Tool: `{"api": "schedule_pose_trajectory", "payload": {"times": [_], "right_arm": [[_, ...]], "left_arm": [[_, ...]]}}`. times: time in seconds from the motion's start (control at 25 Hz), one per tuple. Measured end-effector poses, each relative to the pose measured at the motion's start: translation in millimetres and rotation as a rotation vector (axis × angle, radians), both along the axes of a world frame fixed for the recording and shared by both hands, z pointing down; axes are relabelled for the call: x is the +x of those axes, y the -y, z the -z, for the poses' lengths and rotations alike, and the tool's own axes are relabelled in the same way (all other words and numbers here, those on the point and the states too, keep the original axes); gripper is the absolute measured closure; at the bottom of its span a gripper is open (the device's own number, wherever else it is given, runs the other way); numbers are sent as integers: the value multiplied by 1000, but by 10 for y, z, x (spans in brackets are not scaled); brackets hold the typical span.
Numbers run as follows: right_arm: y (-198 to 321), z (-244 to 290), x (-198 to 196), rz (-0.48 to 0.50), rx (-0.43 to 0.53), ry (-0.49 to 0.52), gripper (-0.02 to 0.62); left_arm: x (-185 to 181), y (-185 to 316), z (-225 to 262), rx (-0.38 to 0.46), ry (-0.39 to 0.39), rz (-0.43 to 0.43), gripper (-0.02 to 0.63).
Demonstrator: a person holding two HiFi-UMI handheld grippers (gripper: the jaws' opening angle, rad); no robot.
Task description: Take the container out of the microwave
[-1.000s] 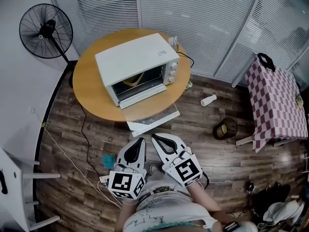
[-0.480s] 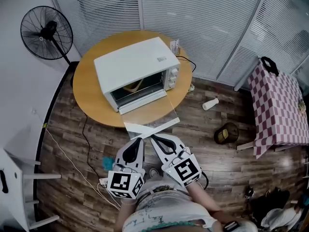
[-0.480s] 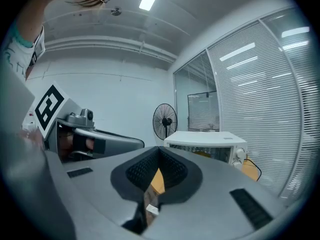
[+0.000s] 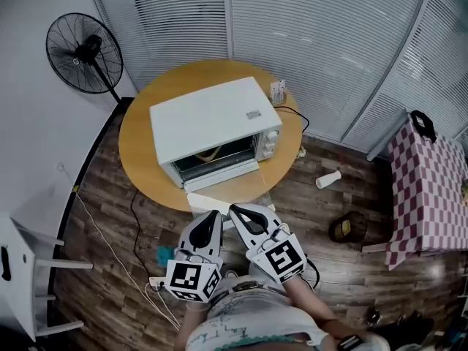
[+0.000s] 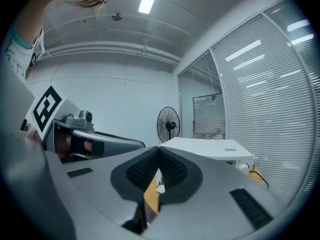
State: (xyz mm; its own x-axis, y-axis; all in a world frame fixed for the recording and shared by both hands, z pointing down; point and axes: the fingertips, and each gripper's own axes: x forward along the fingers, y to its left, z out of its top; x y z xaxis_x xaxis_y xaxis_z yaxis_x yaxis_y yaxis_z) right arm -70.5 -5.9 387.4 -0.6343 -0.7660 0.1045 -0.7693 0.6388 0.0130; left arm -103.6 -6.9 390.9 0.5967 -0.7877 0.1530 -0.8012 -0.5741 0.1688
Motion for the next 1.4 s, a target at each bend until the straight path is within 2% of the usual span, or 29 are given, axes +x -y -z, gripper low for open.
{"api": "schedule_pose_trajectory", "payload": {"times": [0.32,0.8,1.4], "right_arm": [[371,-5,196,59,3,5,603],[745,-91,644,97,-15,15,603],[929,-198,736,222,-34,22,603]], "left_arm": [[191,374,-21,-9,8,59,592],[634,698,-113,-34,12,98,591],[722,802,-227,-66,-4,232,591]]}}
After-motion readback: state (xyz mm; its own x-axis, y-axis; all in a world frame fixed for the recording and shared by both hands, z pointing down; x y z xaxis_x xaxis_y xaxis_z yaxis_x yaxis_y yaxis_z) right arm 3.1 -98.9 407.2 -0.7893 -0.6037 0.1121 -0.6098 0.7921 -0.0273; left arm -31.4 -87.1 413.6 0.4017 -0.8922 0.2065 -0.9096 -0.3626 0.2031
